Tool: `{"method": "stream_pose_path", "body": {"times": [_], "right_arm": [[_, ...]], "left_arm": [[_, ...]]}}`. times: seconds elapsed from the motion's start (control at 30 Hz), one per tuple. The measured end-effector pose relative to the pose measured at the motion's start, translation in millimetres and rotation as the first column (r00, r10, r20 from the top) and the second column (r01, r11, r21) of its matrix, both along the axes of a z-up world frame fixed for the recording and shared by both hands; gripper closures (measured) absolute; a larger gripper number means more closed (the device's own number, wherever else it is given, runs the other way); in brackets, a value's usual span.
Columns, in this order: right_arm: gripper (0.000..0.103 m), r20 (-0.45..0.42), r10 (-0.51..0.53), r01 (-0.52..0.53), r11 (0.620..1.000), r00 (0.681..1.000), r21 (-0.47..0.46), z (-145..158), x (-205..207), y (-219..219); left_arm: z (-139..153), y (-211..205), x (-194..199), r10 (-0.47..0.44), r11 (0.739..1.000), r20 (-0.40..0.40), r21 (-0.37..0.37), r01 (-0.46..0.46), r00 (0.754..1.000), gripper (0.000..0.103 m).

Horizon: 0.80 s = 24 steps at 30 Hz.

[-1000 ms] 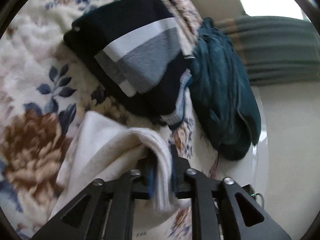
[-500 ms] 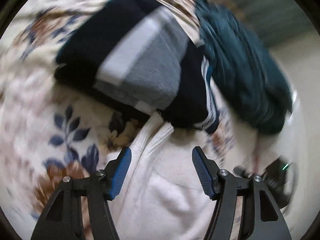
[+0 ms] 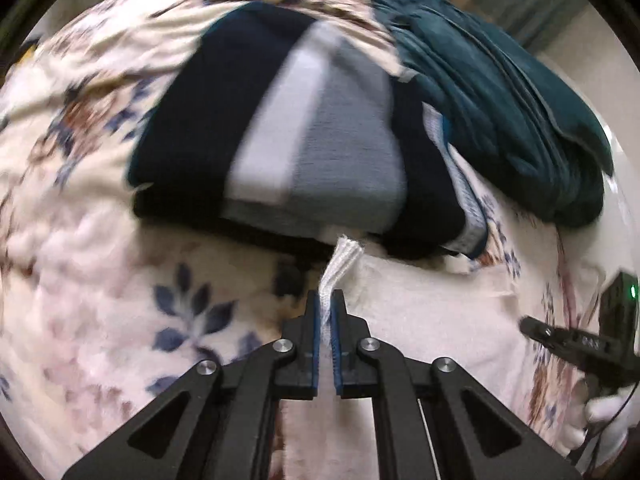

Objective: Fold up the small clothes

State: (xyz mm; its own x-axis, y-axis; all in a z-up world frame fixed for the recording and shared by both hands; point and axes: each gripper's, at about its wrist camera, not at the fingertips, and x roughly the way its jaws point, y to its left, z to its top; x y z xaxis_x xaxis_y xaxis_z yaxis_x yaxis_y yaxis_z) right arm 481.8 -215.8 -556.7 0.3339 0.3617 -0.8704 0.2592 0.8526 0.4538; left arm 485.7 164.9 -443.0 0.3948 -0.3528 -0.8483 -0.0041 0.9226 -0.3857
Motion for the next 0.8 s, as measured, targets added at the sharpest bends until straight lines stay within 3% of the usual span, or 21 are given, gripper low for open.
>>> {"method": "stream_pose_path", "body": {"times": [0.1, 0.2, 0.3, 0.33, 0.37, 0.4, 0.47, 0.53, 0.6, 0.67, 0.7, 0.73, 0.77, 0.8], "right_arm": [[0.100, -0.001, -0.035, 0.035, 0.998, 0.999, -0.044, 0, 3, -4], [0.100, -0.080, -0.049, 0.046, 0.998, 0.996, -0.037, -20, 14, -5], [0.097, -0.117, -0.042, 0.040, 0.999, 0.992, -0.015, -29, 22, -4], [0.095, -0.129, -0.038, 0.039, 0.999, 0.991, 0.010, -28, 23, -7], [0.088, -0.140, -0.038, 0.043, 0.998, 0.989, 0.036, -28, 23, -9], [0.067, -0.141, -0.041, 0.049, 0.997, 0.989, 0.055, -27, 22, -12], [0.049, -0.145, -0.059, 0.073, 0.993, 0.988, 0.091, -24, 15, -19], [0.049, -0.143, -0.060, 0.081, 0.986, 0.988, 0.144, -25, 9, -23], [0.049, -0.165, -0.039, 0.066, 0.985, 0.985, 0.159, -30, 3, -20], [0.049, -0.182, -0.011, 0.043, 0.985, 0.983, 0.169, -37, -3, -14], [0.052, -0.193, 0.003, 0.033, 0.983, 0.981, 0.181, -41, -6, -11], [0.059, -0.195, 0.009, 0.032, 0.979, 0.981, 0.202, -44, -9, -8], [0.089, -0.179, 0.011, 0.030, 0.973, 0.984, 0.229, -45, -13, -6], [0.094, -0.174, 0.010, 0.027, 0.977, 0.985, 0.210, -44, -15, -4]], "left_arm": [[-22, 7, 9, 0.022, 0.999, -0.064, -0.024, -0.024, 0.998, 0.100], [-47, 7, 19, 0.012, 0.998, -0.159, -0.065, -0.022, 0.987, 0.099], [-47, 20, 22, 0.030, 0.989, -0.199, -0.134, -0.057, 0.980, 0.095], [-42, 26, 19, 0.051, 0.982, -0.194, -0.171, -0.085, 0.980, 0.087], [-38, 30, 15, 0.066, 0.974, -0.186, -0.202, -0.104, 0.980, 0.077], [-32, 38, 9, 0.084, 0.959, -0.172, -0.254, -0.126, 0.982, 0.072], [-26, 46, -4, 0.117, 0.941, -0.171, -0.296, -0.164, 0.978, 0.054], [-23, 45, -19, 0.112, 0.927, -0.186, -0.335, -0.170, 0.976, 0.053], [-21, 34, -29, 0.080, 0.930, -0.182, -0.339, -0.139, 0.980, 0.054], [-21, 21, -35, 0.044, 0.957, -0.163, -0.277, -0.088, 0.986, 0.054], [-22, 14, -37, 0.030, 0.970, -0.146, -0.235, -0.064, 0.989, 0.067], [-25, 12, -36, 0.024, 0.975, -0.135, -0.215, -0.053, 0.991, 0.094], [-28, 10, -37, 0.023, 0.982, -0.130, -0.185, -0.047, 0.991, 0.094], [-28, 11, -37, 0.029, 0.984, -0.118, -0.171, -0.049, 0.993, 0.095]]}}
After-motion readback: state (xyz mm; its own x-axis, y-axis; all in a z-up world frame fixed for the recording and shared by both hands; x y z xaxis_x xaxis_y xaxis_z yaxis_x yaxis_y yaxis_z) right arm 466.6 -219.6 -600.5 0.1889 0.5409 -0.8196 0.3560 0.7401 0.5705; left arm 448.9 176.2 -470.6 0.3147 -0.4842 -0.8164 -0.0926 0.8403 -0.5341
